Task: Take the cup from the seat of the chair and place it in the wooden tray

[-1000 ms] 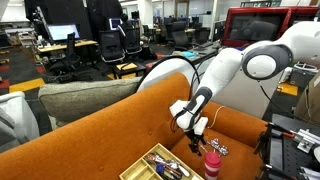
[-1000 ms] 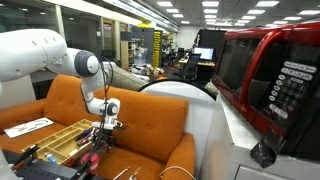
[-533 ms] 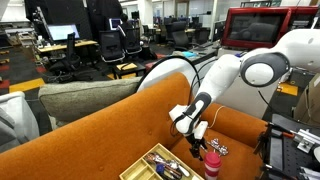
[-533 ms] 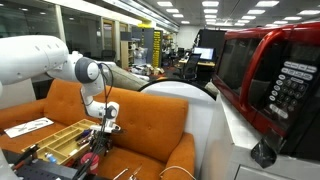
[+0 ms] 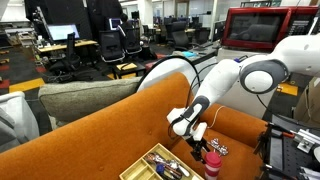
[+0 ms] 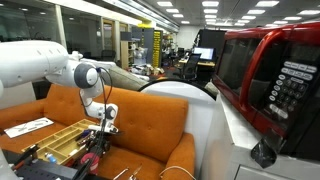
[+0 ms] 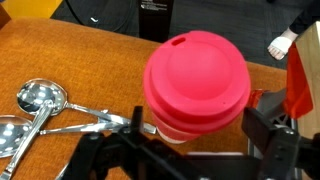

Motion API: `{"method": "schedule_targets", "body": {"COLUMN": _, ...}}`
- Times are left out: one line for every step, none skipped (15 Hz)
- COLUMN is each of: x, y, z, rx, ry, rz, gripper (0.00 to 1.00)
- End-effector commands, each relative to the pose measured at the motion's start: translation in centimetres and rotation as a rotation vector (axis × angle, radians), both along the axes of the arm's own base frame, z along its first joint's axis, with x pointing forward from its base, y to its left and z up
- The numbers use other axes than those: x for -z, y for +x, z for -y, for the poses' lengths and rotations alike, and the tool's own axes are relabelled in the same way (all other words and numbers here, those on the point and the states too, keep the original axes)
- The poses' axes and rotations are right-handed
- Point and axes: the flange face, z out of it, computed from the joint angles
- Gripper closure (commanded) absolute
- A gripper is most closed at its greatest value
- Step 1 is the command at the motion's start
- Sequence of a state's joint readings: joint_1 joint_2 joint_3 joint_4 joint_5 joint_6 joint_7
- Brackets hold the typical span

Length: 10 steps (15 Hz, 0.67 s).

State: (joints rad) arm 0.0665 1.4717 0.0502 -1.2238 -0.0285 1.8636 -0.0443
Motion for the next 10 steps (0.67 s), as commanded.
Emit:
{"method": "schedule_targets", "body": {"x": -0.3, "y": -0.7, "z": -0.6, "rx": 0.000, "ry": 0.013, "rz": -0.063, "gripper": 0.00}}
{"method": "schedule_targets", "body": {"x": -0.3, "y": -0.9, "z": -0.9, "rx": -0.007, "ry": 0.011, "rz": -0.074, "gripper": 0.00}}
{"method": "schedule_targets", "body": {"x": -0.3, "y": -1.1, "z": -1.2, "rx": -0.009, "ry": 0.023, "rz": -0.083, "gripper": 0.00}}
{"method": "schedule_targets", "body": {"x": -0.3, "y": -1.3, "z": -1.5, "rx": -0.011, "ry": 0.024, "rz": -0.093, "gripper": 0.00}}
{"method": "schedule_targets", "body": {"x": -0.3, "y": -1.5, "z": -1.8, "rx": -0.011, "ry": 0.032, "rz": -0.101, "gripper": 0.00}}
{"method": "schedule_targets", "body": {"x": -0.3, "y": -1.6, "z": -2.0, "rx": -0.013, "ry": 0.036, "rz": -0.105, "gripper": 0.00}}
{"method": "schedule_targets", "body": {"x": -0.2, "y": -1.7, "z": -2.1, "rx": -0.012, "ry": 0.038, "rz": -0.107, "gripper": 0.00}}
{"method": "schedule_targets", "body": {"x": -0.2, "y": -1.7, "z": -2.1, "rx": -0.002, "ry": 0.031, "rz": -0.100, "gripper": 0.00}}
{"method": "schedule_targets", "body": {"x": 0.1, "y": -1.4, "z": -1.9, "rx": 0.009, "ry": 0.012, "rz": -0.066, "gripper": 0.00}}
{"method": "schedule_targets", "body": {"x": 0.1, "y": -0.9, "z": -1.4, "rx": 0.027, "ry": -0.006, "rz": -0.036, "gripper": 0.00}}
